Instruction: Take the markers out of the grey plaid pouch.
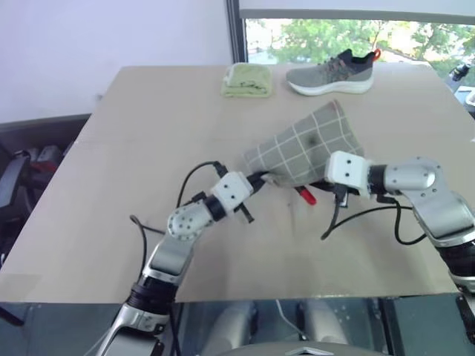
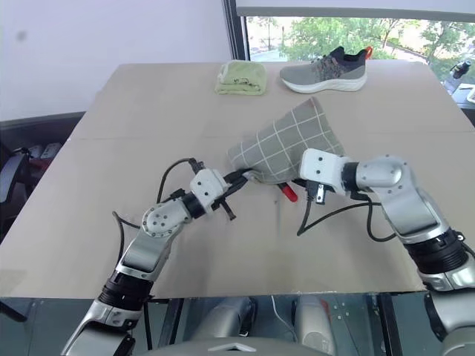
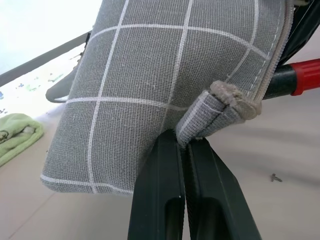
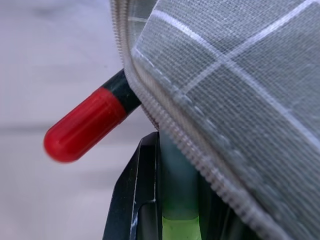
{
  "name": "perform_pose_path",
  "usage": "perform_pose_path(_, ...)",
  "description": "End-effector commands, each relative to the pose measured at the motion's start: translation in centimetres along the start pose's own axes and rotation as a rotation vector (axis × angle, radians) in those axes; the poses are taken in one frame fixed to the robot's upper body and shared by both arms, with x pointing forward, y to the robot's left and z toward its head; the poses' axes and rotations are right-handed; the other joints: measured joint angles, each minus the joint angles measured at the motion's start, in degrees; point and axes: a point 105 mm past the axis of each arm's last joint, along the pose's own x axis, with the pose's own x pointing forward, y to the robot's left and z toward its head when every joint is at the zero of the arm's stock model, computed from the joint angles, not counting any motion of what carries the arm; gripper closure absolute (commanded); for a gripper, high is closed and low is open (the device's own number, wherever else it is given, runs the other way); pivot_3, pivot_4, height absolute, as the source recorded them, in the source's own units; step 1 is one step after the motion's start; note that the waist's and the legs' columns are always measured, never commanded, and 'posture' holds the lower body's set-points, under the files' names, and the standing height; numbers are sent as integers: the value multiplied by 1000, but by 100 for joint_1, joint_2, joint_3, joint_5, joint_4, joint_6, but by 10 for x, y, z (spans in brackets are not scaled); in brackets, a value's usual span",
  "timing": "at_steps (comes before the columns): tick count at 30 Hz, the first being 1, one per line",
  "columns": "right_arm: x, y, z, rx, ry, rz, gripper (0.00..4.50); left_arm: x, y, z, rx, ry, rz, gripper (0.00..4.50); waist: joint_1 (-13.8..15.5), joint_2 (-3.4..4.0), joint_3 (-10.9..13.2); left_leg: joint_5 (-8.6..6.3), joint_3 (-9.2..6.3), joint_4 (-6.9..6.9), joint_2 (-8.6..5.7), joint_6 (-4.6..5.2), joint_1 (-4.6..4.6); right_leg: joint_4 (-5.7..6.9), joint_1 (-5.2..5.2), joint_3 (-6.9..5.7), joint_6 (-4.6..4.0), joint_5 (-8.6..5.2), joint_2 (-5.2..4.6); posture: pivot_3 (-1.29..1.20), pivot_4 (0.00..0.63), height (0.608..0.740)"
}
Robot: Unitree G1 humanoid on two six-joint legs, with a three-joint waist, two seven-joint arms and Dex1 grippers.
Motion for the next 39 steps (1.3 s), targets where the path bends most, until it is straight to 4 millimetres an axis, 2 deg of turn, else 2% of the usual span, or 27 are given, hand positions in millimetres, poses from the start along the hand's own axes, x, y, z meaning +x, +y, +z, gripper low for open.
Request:
perform_pose_path(1,-4,-12,4,-18,6,-52,4142,-4,4,15,-37,-53,18,4500,3,0,0,0,0,0,0,0,0,-1,0,0,0,0,0,0,150,740)
perform_pose_path(7,-7,-7,17,139,-30,0,4142,-5,-12,26,-137,-70,-70,4500,4,0,0,0,-2,0,0,0,-1,0,0,-1,0,0,0,0,150,740)
perform_pose_path(10,-17,7,31,300,-80,148,4142,-5,-20,27,-180,-55,-114,4500,6,-1,1,0,-2,0,0,0,-3,-2,1,0,0,0,-1,0,150,740)
perform_pose_path(13,-21,15,30,344,-66,208,4142,-5,-24,27,-211,-45,-137,4500,22,-2,1,-1,-3,-1,0,1,-4,-4,2,-3,0,0,-2,0,150,740)
perform_pose_path(18,-9,7,30,490,-113,159,4142,-4,-30,29,-259,-42,-155,4500,-8,-2,1,-1,-2,-1,2,1,-1,-1,2,-1,0,0,-1,0,150,740)
perform_pose_path(22,-6,-4,37,691,-195,134,4142,-5,-32,31,-311,-44,-148,4500,7,-4,3,-1,-3,-1,1,1,-2,-1,1,-1,-1,0,-1,0,150,740)
perform_pose_path(25,-8,1,36,778,-196,180,4142,-5,-34,33,-349,-50,-145,4500,43,-4,3,-1,-4,-1,0,1,-4,-4,2,-3,-1,0,-3,0,150,740)
perform_pose_path(28,-12,3,37,793,-195,192,4142,-5,-36,34,-360,-47,-147,4500,40,-4,3,-1,-3,-1,0,1,-5,-5,1,-2,-1,0,-4,0,150,740)
perform_pose_path(34,-16,10,48,914,-263,274,4142,-3,-37,36,-369,-49,-140,4500,21,-4,3,-1,-3,-1,0,1,-4,-2,1,-1,-1,0,-3,0,150,740)
perform_pose_path(39,-11,5,42,1143,-342,279,4142,-2,-44,35,-369,-43,-157,4500,18,-4,2,-1,-2,-1,0,1,-4,-2,2,-1,-1,0,-3,0,150,740)
